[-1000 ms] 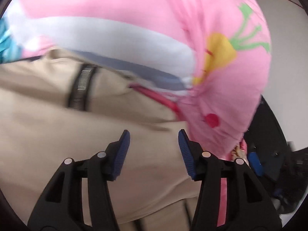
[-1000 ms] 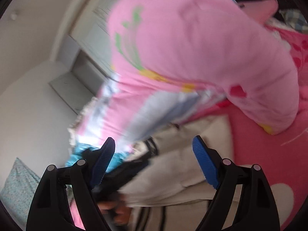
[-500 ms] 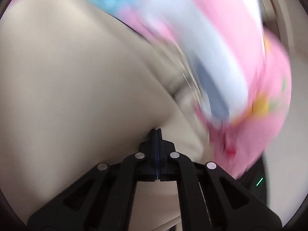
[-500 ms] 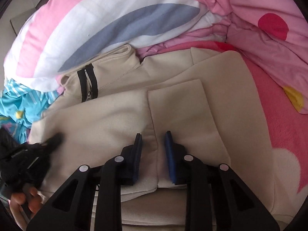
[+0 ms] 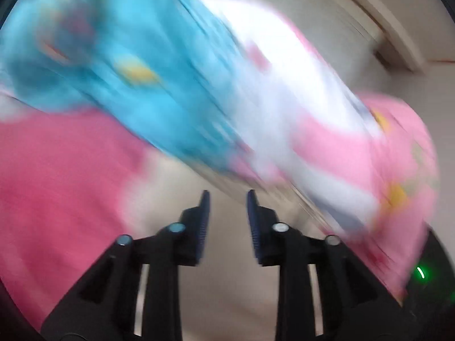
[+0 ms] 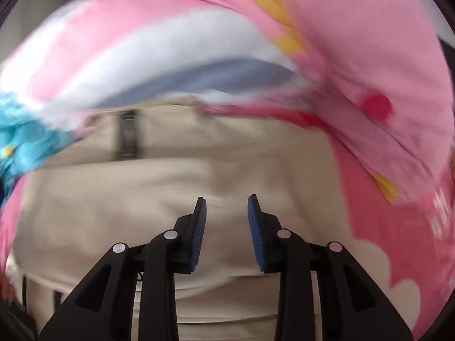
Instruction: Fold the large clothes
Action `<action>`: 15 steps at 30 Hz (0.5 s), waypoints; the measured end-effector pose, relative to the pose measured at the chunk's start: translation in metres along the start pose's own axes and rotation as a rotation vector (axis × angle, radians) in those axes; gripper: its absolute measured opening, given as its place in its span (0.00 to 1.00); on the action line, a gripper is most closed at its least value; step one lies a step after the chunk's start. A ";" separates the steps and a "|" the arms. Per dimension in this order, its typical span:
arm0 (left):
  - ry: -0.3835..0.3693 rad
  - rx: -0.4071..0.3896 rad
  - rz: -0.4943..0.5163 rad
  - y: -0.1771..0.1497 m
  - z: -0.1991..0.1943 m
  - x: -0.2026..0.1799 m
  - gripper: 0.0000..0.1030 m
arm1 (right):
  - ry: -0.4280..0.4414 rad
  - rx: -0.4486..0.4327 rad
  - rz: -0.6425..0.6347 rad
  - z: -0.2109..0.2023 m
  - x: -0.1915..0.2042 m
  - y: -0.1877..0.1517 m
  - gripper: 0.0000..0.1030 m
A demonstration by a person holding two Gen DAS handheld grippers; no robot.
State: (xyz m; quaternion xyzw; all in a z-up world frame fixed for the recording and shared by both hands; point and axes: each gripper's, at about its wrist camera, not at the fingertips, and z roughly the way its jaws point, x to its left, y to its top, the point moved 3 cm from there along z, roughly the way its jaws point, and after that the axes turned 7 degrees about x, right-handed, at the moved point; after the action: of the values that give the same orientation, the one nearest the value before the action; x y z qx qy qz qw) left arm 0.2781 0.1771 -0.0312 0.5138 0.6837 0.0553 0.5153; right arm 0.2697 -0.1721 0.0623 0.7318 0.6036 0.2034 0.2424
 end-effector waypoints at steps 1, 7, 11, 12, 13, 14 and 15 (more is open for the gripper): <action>-0.070 0.154 -0.020 -0.011 0.026 0.001 0.31 | 0.062 0.011 -0.054 0.003 0.015 -0.003 0.31; 0.070 0.259 -0.084 -0.023 0.052 0.030 0.03 | 0.028 0.120 -0.233 0.031 0.047 -0.019 0.37; 0.088 0.257 -0.063 -0.021 0.051 0.028 0.03 | 0.062 0.118 -0.199 0.037 0.039 -0.024 0.39; 0.087 0.261 -0.062 -0.020 0.052 0.028 0.03 | 0.063 0.115 -0.197 0.038 0.039 -0.024 0.39; 0.083 0.263 -0.063 -0.017 0.051 0.029 0.03 | 0.063 0.124 -0.201 0.038 0.038 -0.024 0.39; 0.074 0.262 -0.066 -0.019 0.052 0.029 0.03 | 0.062 0.136 -0.213 0.038 0.037 -0.025 0.39; 0.065 0.260 -0.071 -0.023 0.052 0.027 0.03 | 0.063 0.148 -0.229 0.038 0.036 -0.024 0.39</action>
State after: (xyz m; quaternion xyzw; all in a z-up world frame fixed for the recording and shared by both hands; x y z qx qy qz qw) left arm 0.3045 0.1627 -0.0869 0.5495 0.7192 -0.0355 0.4238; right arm 0.2797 -0.1369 0.0176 0.6673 0.7037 0.1521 0.1905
